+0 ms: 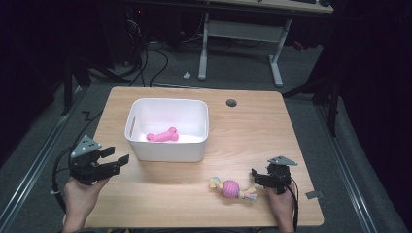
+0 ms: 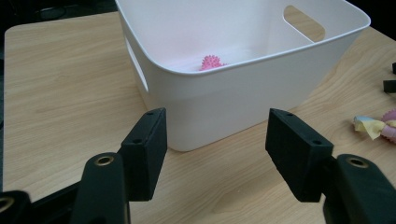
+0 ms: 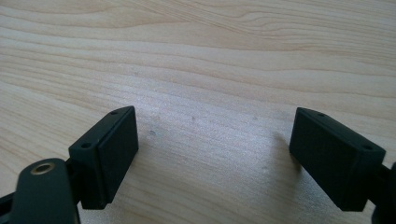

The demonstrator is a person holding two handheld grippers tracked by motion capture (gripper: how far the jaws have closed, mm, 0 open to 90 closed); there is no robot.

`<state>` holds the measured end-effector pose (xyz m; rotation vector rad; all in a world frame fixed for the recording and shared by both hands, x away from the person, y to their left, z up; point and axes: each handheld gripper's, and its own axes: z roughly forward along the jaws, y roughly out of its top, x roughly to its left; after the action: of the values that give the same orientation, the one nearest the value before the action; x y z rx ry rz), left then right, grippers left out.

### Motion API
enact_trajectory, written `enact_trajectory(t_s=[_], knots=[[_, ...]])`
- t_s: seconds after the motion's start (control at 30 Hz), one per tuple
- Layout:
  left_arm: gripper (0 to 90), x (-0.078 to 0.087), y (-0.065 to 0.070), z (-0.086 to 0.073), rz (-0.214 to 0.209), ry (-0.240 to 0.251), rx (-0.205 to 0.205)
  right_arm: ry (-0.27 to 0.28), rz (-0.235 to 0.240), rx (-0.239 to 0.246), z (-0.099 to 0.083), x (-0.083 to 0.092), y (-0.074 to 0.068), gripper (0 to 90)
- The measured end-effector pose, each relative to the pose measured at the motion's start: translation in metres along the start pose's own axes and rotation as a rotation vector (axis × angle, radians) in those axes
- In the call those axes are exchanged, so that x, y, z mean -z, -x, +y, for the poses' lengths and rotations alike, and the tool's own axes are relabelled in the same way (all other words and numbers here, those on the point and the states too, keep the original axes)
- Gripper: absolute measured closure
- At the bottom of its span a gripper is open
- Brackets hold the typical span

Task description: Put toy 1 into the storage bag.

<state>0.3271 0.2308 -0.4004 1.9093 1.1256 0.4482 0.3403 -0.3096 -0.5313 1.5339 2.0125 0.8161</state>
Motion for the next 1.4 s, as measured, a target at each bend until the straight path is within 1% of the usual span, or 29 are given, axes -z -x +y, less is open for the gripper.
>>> enact_trajectory(t_s=[0.17,0.47,0.57,0.63,0.73,0.83,1.07,1.13,1.17,1.3,1.4], knots=[[39.1,-0.006,0.005,-0.005,-0.009,-0.014,-0.003,0.000,-0.001,-0.001,0.000,0.000,0.000,15.5],[39.0,-0.012,0.010,-0.010,-0.018,-0.019,-0.007,0.000,-0.001,-0.001,0.000,0.000,0.000,15.5],[38.9,-0.015,0.011,-0.012,-0.005,-0.030,-0.013,0.000,0.000,-0.001,0.000,0.000,0.000,15.5],[38.9,-0.017,0.012,-0.014,-0.010,-0.034,-0.015,0.000,-0.001,-0.001,0.000,0.000,0.000,15.5],[38.9,-0.021,0.014,-0.016,-0.006,-0.041,-0.020,0.000,-0.001,-0.001,0.000,0.000,0.000,15.5],[38.9,-0.025,0.016,-0.019,-0.013,-0.044,-0.014,0.000,-0.001,-0.001,0.000,0.000,0.000,15.5],[38.8,-0.033,0.020,-0.025,-0.027,-0.060,-0.014,0.000,-0.001,-0.001,0.000,0.000,0.000,15.5],[38.8,-0.037,0.020,-0.029,-0.035,-0.065,-0.006,0.000,-0.001,-0.001,0.000,0.000,0.000,15.5],[38.7,-0.041,0.020,-0.033,-0.040,-0.075,0.001,0.000,-0.001,-0.001,0.000,0.000,0.000,15.5],[38.7,-0.046,0.021,-0.037,-0.054,-0.084,0.015,0.000,-0.001,-0.001,0.000,0.000,0.000,15.5],[38.6,-0.050,0.025,-0.039,-0.041,-0.101,-0.005,0.000,-0.001,-0.001,0.000,0.000,0.000,15.5]])
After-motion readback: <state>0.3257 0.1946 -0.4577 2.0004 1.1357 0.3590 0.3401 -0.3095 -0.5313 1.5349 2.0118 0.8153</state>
